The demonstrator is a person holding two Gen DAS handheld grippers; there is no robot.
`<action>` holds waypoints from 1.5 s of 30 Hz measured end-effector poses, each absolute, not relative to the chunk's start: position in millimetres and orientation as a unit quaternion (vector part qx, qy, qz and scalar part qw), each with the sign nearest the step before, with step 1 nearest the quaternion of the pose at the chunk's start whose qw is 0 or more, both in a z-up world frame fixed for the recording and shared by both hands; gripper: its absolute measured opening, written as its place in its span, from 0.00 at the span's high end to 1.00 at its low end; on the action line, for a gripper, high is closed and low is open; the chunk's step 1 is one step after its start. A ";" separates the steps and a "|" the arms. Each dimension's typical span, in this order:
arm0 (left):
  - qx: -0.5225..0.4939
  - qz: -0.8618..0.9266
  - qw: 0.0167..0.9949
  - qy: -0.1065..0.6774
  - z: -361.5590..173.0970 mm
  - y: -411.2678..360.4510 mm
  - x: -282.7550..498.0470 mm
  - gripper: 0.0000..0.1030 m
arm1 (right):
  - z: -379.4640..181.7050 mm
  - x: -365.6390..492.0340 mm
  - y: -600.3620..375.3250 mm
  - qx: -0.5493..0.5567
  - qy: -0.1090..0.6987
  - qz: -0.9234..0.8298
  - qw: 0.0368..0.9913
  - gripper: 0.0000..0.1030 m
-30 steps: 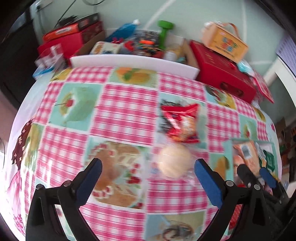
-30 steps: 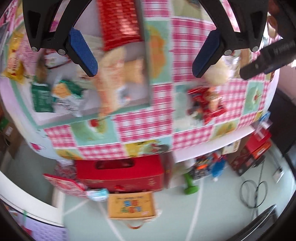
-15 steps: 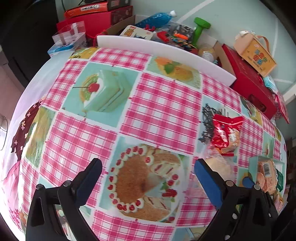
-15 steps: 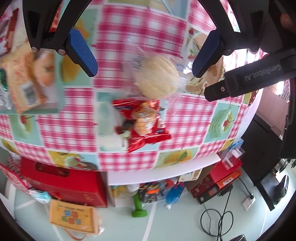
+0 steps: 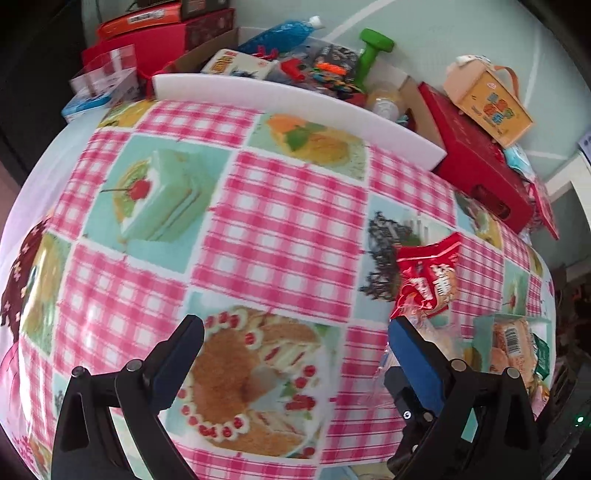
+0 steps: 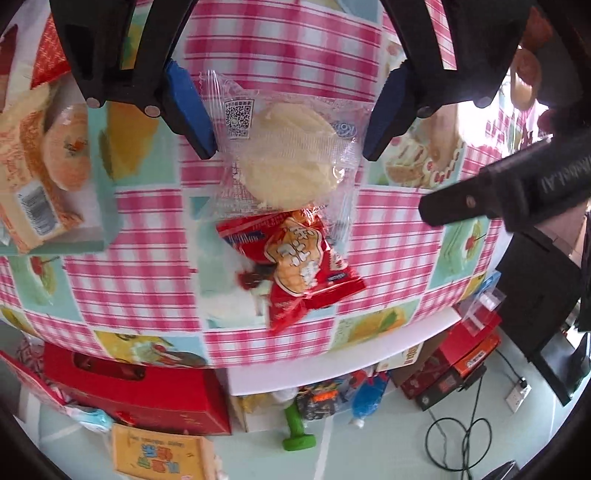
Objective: Organize snacks
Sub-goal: 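Grasp the red candy bag with the left gripper while the right grasps the clear bun bag, then carry both held bags over the white tray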
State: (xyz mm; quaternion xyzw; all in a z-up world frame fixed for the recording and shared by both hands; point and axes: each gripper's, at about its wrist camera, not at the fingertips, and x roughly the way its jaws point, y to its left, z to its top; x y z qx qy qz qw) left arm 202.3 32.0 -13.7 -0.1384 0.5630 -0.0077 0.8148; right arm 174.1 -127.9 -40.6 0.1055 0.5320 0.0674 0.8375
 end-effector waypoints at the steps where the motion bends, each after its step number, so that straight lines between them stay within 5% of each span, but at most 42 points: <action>1: -0.136 -0.019 0.815 0.563 -12.8 25.9 205.6 0.03 | -40.4 173.4 -133.7 0.105 0.534 0.058 0.837 0.20; 21: -0.066 -0.177 0.789 0.584 -24.5 -79.7 269.1 0.04 | -35.3 168.9 -171.9 0.123 0.536 0.035 0.834 0.24; 23: -0.051 -0.185 0.790 0.582 -25.9 -86.3 272.4 0.14 | -35.2 168.7 -172.7 0.124 0.536 0.036 0.834 0.24; 25: -0.049 -0.191 0.786 0.586 -29.3 -89.1 274.1 0.49 | -34.3 167.5 -172.6 0.126 0.536 0.037 0.834 0.25; 45: -0.155 -0.145 0.818 0.535 17.2 -24.5 206.1 0.57 | 5.6 105.1 -168.5 0.100 0.507 0.055 0.854 0.30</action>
